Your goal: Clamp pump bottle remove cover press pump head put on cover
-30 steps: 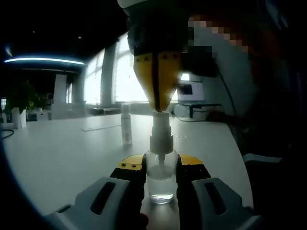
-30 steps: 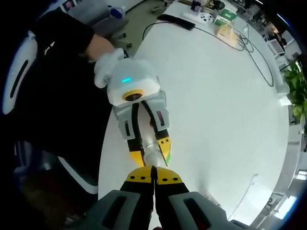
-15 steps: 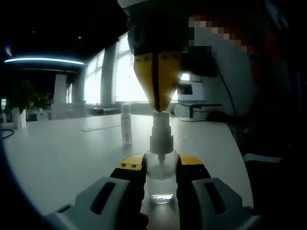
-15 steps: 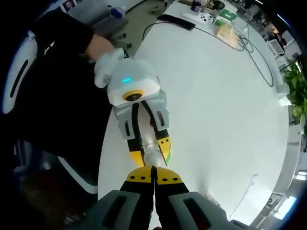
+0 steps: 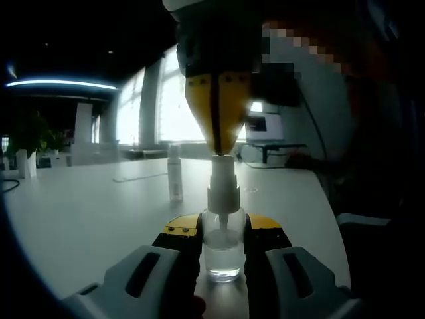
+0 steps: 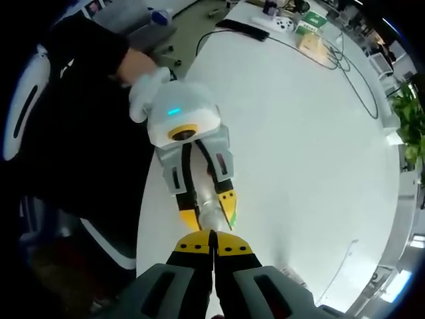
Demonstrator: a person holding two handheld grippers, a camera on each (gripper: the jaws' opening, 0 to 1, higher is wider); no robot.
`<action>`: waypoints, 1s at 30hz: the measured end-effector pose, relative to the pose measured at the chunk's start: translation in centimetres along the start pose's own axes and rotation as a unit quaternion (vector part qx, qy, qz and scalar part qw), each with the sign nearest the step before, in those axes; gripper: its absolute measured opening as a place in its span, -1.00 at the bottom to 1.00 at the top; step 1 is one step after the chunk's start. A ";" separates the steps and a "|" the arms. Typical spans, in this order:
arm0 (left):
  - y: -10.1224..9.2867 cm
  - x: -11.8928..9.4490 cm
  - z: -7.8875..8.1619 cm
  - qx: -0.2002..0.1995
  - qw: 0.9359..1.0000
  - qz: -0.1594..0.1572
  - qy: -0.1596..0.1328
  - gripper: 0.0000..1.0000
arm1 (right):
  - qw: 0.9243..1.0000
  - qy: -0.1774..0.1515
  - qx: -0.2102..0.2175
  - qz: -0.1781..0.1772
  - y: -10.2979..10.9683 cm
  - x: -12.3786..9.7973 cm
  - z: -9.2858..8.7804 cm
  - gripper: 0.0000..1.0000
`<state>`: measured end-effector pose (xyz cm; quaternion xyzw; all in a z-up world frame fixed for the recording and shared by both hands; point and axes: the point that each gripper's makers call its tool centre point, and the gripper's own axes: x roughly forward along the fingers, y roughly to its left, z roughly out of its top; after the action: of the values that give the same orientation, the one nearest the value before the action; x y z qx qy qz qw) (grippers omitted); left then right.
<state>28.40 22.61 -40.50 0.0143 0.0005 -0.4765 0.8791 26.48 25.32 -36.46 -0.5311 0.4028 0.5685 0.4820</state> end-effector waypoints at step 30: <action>-0.1 0.0 -0.1 0.002 1.000 -0.001 0.000 -0.69 | 1.000 0.010 -0.007 0.000 0.0 -0.2 0.1 -1.00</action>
<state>28.36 22.53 -40.60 0.0158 -0.0004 -0.4772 0.8786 26.41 25.42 -36.28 -0.5404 0.4036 0.5662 0.4738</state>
